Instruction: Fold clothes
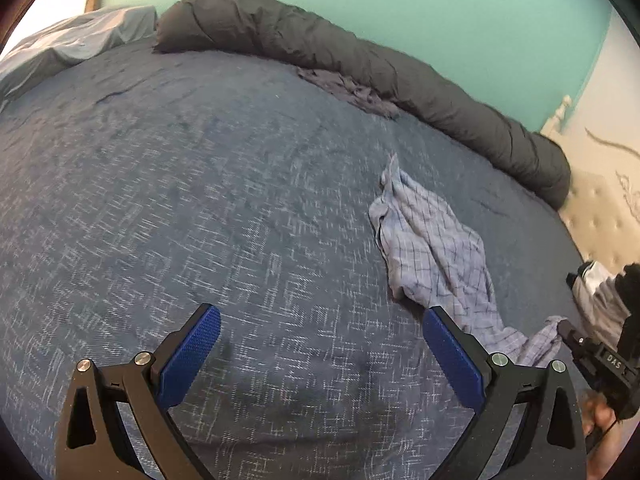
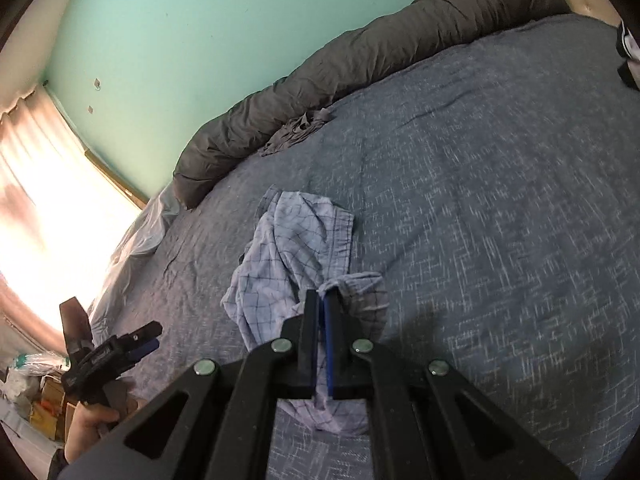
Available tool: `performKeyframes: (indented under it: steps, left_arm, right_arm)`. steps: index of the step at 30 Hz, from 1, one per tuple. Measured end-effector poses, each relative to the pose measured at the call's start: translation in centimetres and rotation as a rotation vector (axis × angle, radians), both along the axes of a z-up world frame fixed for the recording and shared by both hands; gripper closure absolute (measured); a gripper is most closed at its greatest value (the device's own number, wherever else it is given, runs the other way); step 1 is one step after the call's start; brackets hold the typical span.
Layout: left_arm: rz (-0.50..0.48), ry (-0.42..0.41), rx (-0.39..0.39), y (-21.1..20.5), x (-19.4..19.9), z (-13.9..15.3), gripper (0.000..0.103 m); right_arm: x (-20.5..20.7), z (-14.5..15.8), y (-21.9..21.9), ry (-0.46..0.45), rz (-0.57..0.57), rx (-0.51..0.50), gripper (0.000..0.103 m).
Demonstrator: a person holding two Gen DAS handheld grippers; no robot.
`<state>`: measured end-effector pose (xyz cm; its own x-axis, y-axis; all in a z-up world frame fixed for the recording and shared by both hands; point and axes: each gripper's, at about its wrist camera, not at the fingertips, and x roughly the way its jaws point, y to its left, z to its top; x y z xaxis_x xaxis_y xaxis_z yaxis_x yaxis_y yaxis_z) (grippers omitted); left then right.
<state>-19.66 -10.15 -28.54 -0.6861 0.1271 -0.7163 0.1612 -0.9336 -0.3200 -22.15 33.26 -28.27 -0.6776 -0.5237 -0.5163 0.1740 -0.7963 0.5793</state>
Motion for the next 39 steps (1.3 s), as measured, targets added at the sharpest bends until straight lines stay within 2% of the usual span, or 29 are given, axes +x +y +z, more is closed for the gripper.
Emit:
performKeyframes:
  steps: [8,11,16,18,23,31,34,36,39]
  left_arm:
    - [-0.058,-0.003,-0.019,2.1,-1.5,0.2,0.000]
    - [-0.086,-0.011,-0.006,3.1,-3.2,0.6,0.000]
    - [-0.164,-0.055,-0.052,5.9,-8.6,1.4,0.000]
    - [-0.185,-0.078,-0.068,7.1,-10.8,1.5,0.000]
    - [-0.240,-0.138,-0.082,9.8,-15.4,0.7,0.000]
    - [-0.333,-0.202,-0.147,12.8,-19.2,-1.5,0.001]
    - [-0.352,-0.200,-0.132,13.1,-19.7,-1.7,0.006]
    - [-0.373,-0.212,-0.129,13.5,-20.1,-2.0,0.016]
    - [-0.397,-0.238,-0.137,14.1,-20.6,-2.5,0.025]
  right_arm:
    - [0.7,-1.5,0.5,-0.008,-0.001,-0.001,0.101]
    - [1.0,-1.9,0.6,-0.009,0.003,0.005,0.101]
    - [1.4,-2.4,0.8,-0.012,0.008,0.013,0.101]
    - [1.1,-3.1,1.2,-0.035,0.001,-0.015,0.101]
    - [0.8,-2.9,1.7,-0.029,0.002,-0.027,0.101]
    - [0.5,-3.0,2.2,-0.024,0.004,-0.041,0.101]
    - [0.4,-3.1,2.3,-0.024,0.007,-0.043,0.101]
    - [0.3,-3.2,2.2,-0.027,0.008,-0.046,0.101]
    - [0.3,-3.2,2.2,-0.028,0.008,-0.051,0.101]
